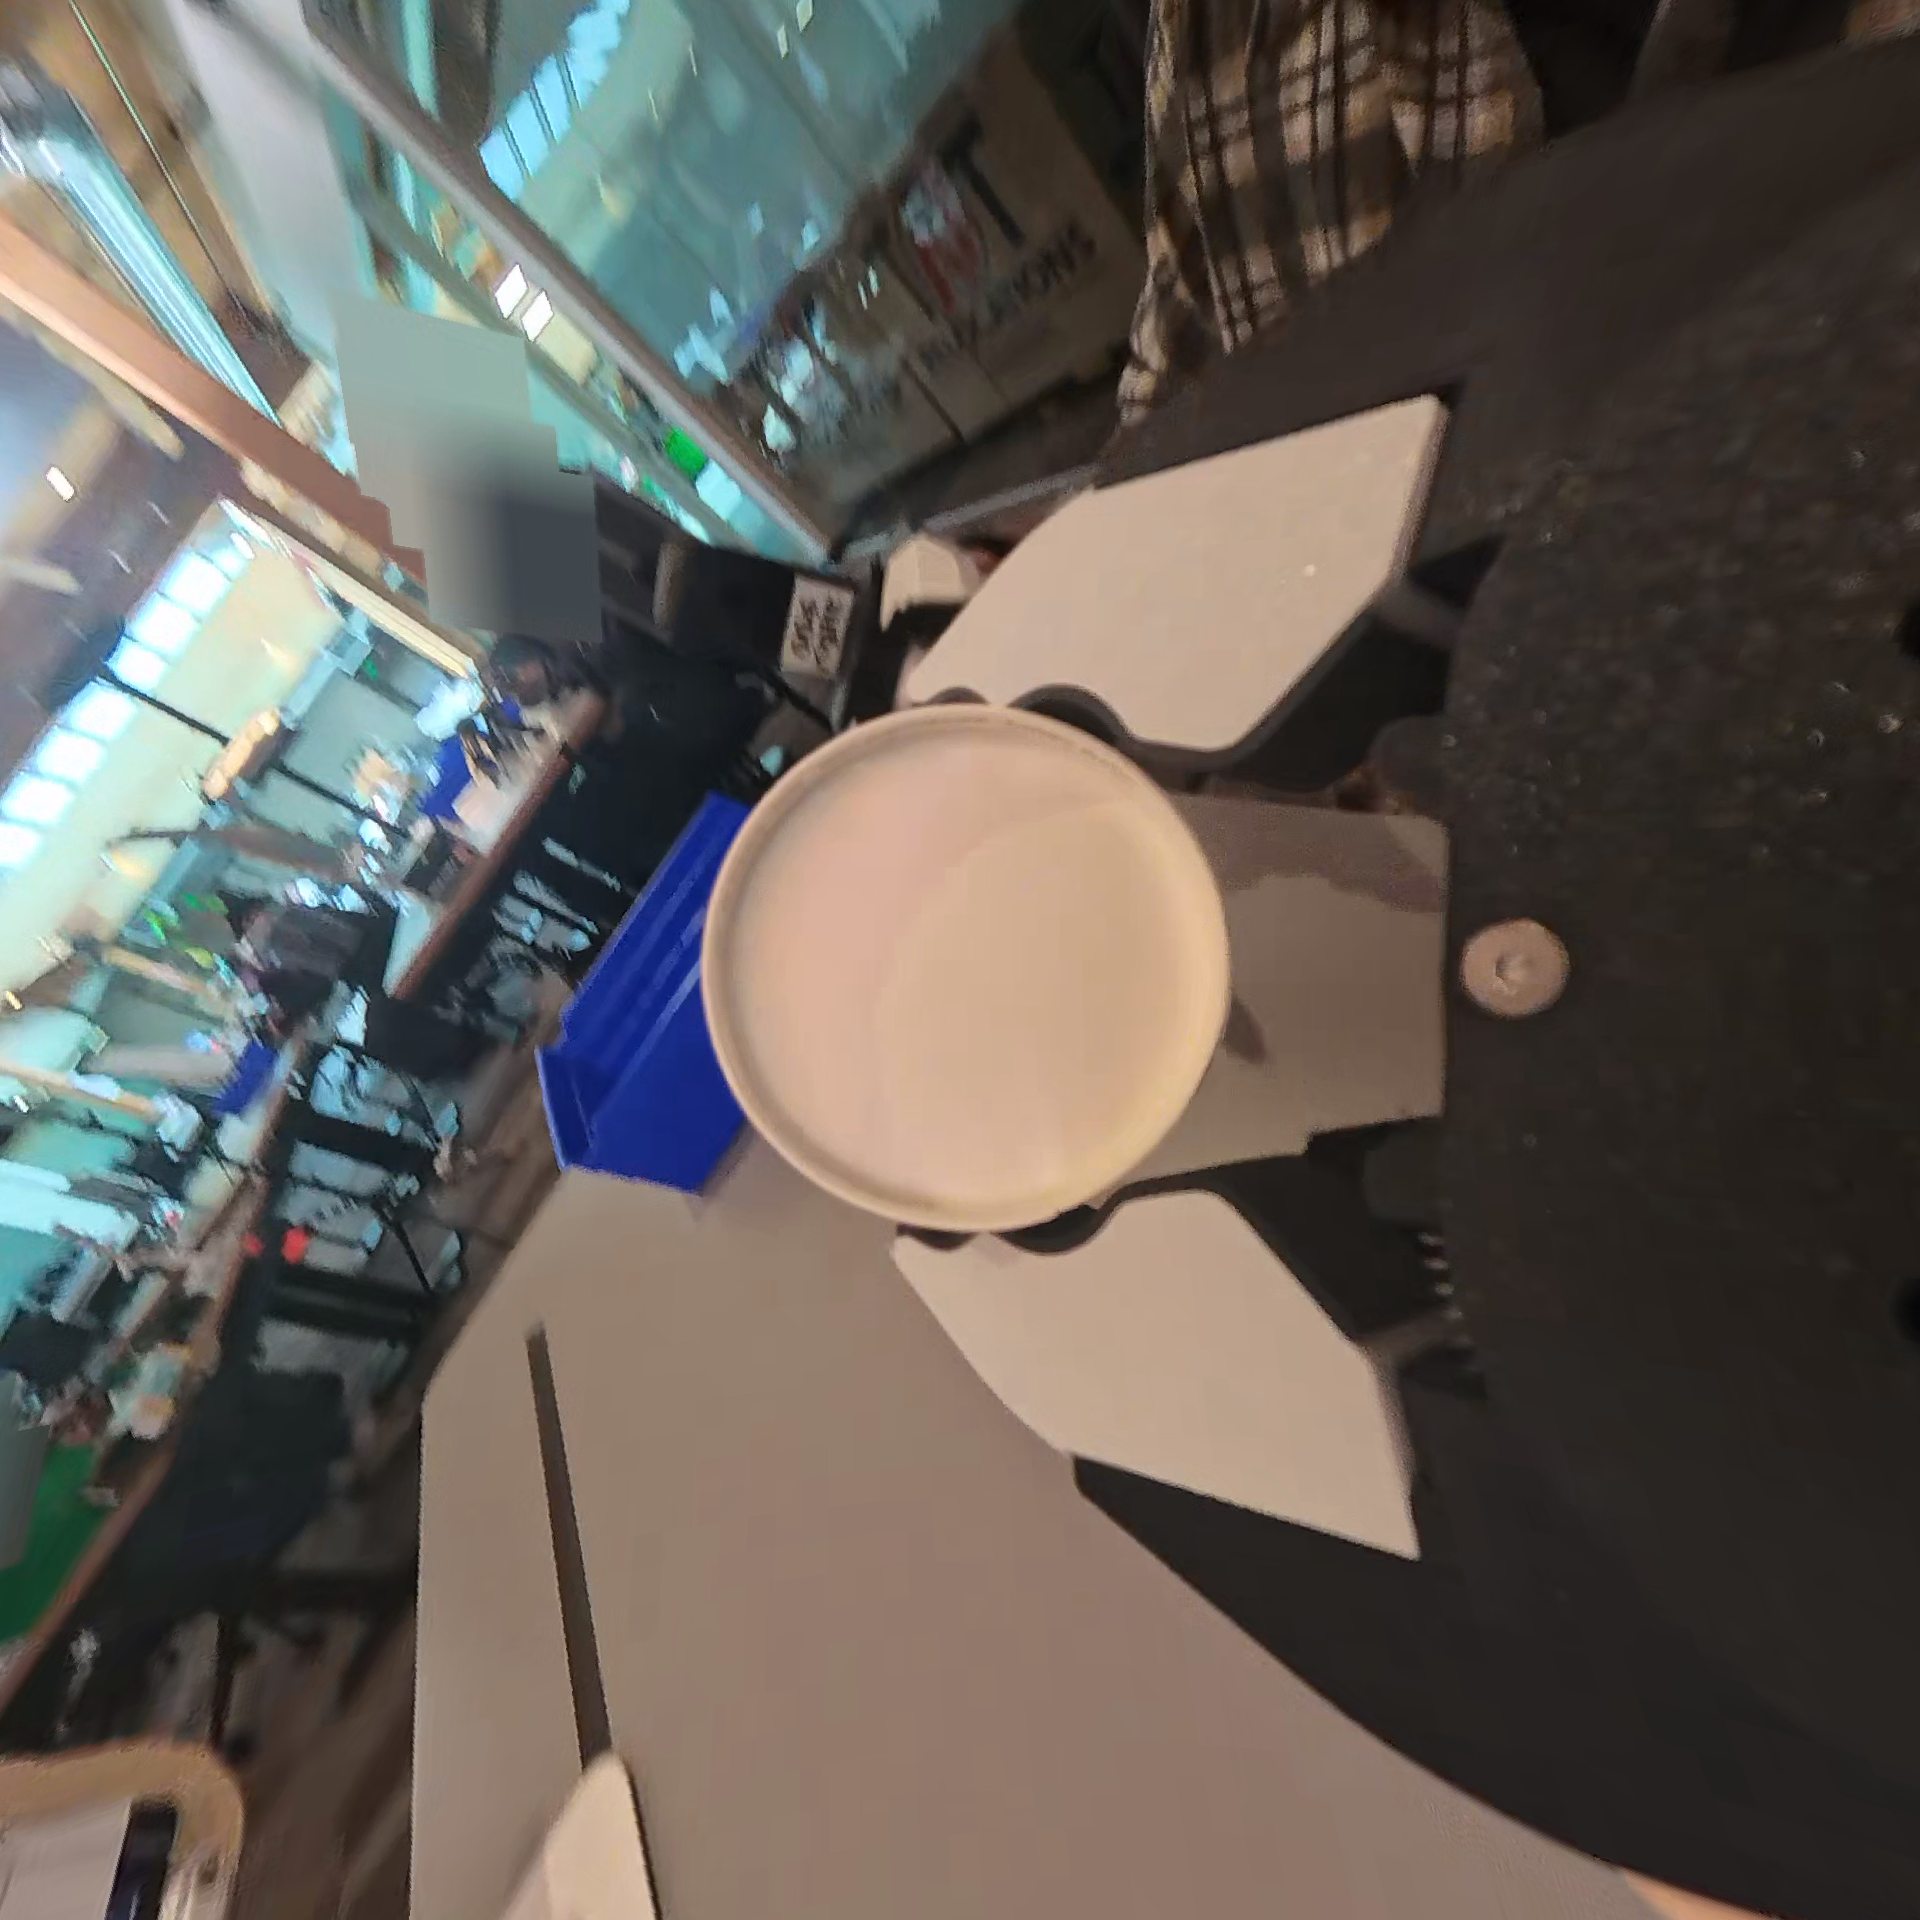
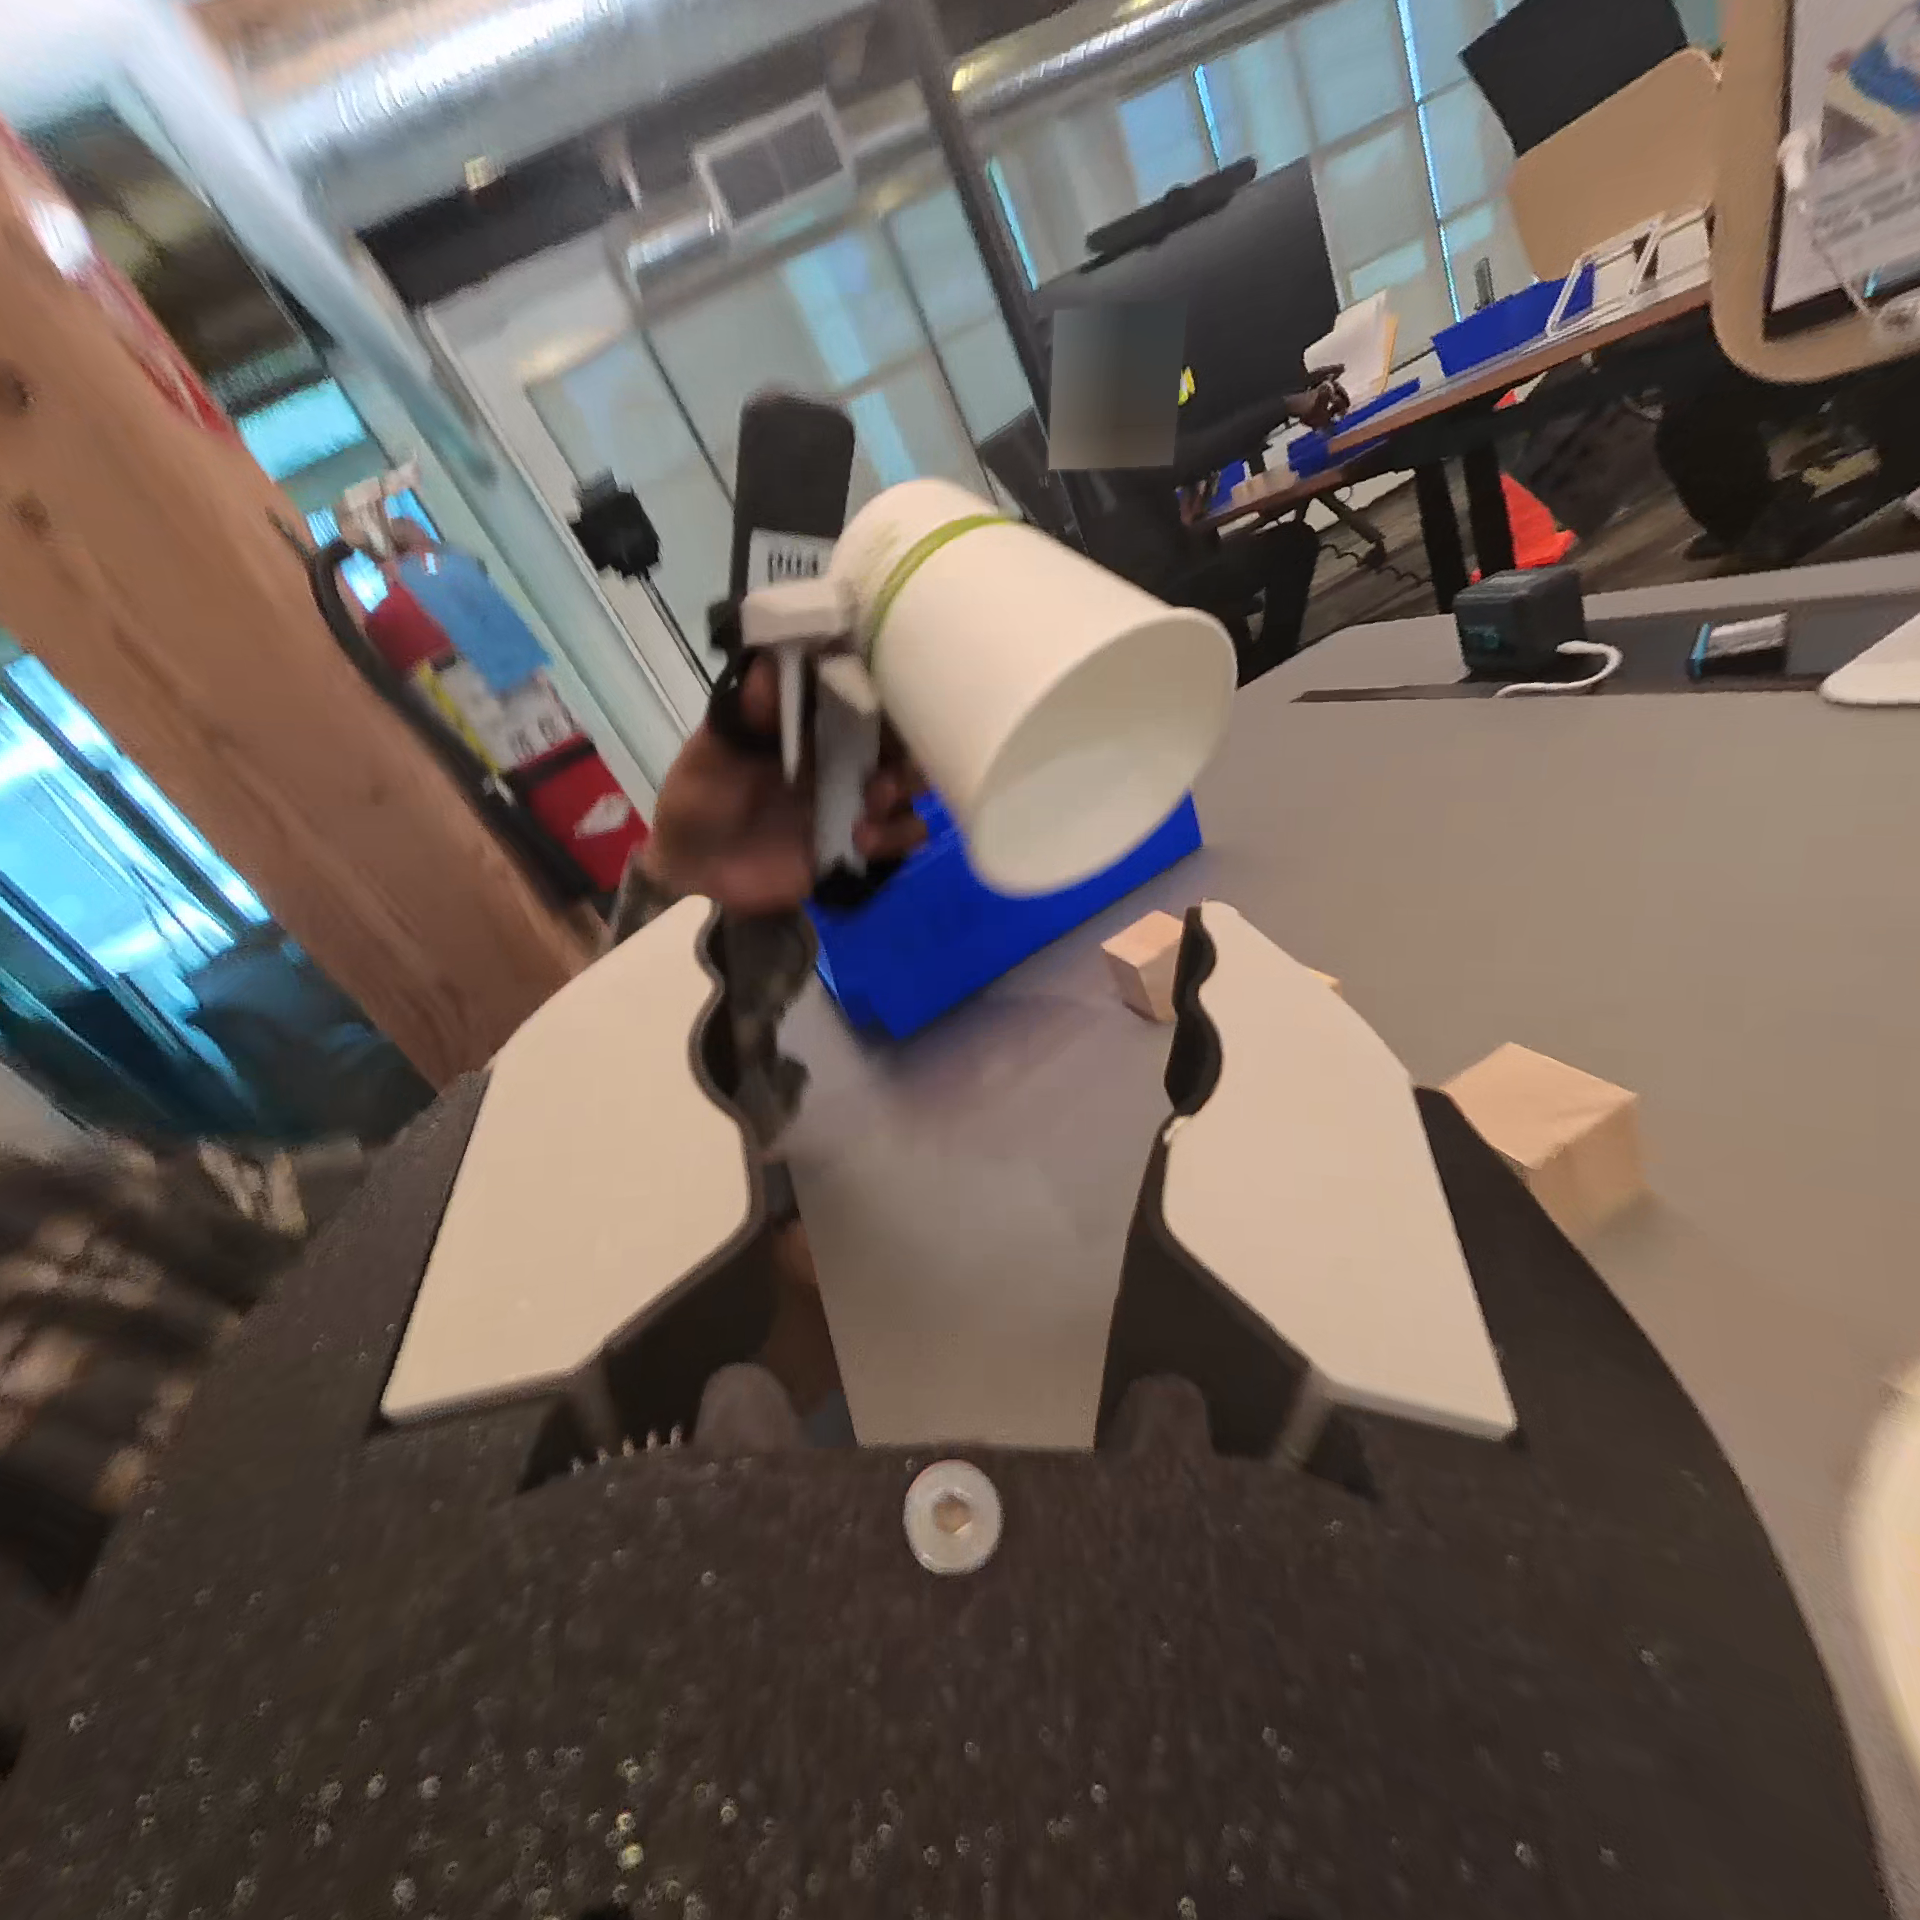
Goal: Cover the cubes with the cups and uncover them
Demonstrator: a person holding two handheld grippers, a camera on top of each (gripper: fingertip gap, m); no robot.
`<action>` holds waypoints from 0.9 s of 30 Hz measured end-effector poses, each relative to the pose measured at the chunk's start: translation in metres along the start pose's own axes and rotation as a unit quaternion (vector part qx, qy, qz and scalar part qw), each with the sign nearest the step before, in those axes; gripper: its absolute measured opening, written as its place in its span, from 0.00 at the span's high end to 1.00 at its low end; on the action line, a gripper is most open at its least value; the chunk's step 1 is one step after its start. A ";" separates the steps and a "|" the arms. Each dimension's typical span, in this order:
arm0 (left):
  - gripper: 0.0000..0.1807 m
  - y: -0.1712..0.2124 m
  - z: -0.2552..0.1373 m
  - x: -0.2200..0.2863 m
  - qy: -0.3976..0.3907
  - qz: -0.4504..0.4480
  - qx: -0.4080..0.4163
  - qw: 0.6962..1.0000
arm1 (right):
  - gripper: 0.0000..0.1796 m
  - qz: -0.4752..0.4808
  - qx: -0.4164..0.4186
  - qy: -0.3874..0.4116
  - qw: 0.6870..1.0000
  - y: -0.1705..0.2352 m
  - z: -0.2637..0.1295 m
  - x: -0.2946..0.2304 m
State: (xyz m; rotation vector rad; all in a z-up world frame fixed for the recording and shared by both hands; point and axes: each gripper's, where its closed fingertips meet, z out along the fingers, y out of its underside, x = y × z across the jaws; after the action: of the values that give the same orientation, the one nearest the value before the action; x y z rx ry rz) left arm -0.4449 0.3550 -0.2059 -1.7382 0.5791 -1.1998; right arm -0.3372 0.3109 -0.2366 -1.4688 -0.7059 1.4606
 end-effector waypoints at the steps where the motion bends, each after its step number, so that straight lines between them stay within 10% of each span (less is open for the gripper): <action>1: 0.51 0.002 0.008 0.007 0.022 -0.005 0.012 1.000 | 0.55 0.018 0.007 -0.006 1.000 0.001 0.006 0.002; 14: 0.49 0.024 0.044 0.051 0.142 -0.005 0.042 0.989 | 1.00 0.130 -0.019 -0.169 0.977 -0.024 0.008 -0.029; 21: 0.47 0.013 0.007 0.048 0.078 0.044 0.063 0.994 | 1.00 -0.037 -0.172 -0.027 0.984 -0.087 -0.036 -0.025; 27: 0.51 0.003 -0.009 0.066 0.070 0.069 0.066 0.993 | 1.00 -0.204 -0.436 0.174 0.859 -0.109 -0.095 0.015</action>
State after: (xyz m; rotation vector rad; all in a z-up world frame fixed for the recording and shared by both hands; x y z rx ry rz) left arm -0.4252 0.2982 -0.1765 -1.4871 0.6760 -1.2398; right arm -0.2206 0.3493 -0.1583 -2.0046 -1.4463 0.4960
